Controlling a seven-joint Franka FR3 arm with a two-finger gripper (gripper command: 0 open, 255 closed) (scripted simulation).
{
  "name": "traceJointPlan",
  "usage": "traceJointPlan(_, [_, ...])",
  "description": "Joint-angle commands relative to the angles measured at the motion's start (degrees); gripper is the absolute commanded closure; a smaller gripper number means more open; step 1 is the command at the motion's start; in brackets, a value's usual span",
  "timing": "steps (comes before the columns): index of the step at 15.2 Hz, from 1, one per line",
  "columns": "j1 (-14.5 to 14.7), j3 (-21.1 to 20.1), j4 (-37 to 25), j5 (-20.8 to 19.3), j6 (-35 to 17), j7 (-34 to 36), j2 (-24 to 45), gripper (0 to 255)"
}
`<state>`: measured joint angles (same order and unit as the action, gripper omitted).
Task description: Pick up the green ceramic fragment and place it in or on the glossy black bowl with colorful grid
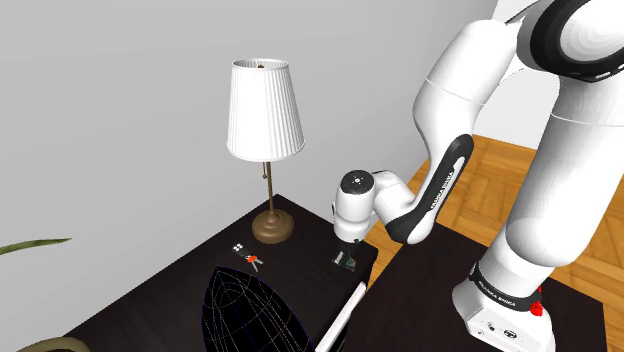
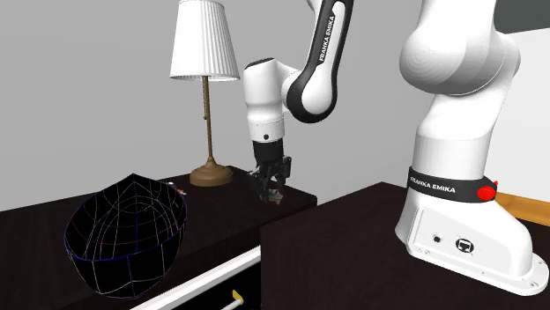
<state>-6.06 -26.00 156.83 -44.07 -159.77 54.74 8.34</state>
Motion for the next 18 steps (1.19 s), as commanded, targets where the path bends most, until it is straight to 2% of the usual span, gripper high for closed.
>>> traceJointPlan(1, [0.00, 0.00, 0.00, 0.00, 0.00, 0.00, 0.00, 255])
traceJointPlan(5, [0.00, 0.00, 0.00, 0.00, 0.00, 0.00, 0.00, 255])
traceJointPlan(11, [-1.38, -4.55, 2.39, 15.63, 2.41, -12.17, -7.83, 255])
traceJointPlan(15, [0.18, -5.07, 3.21, 25.18, 5.02, -19.51, -12.93, 255])
traceJointPlan(18, [1.99, -4.44, 3.41, 30.65, 7.52, -23.78, -16.45, 255])
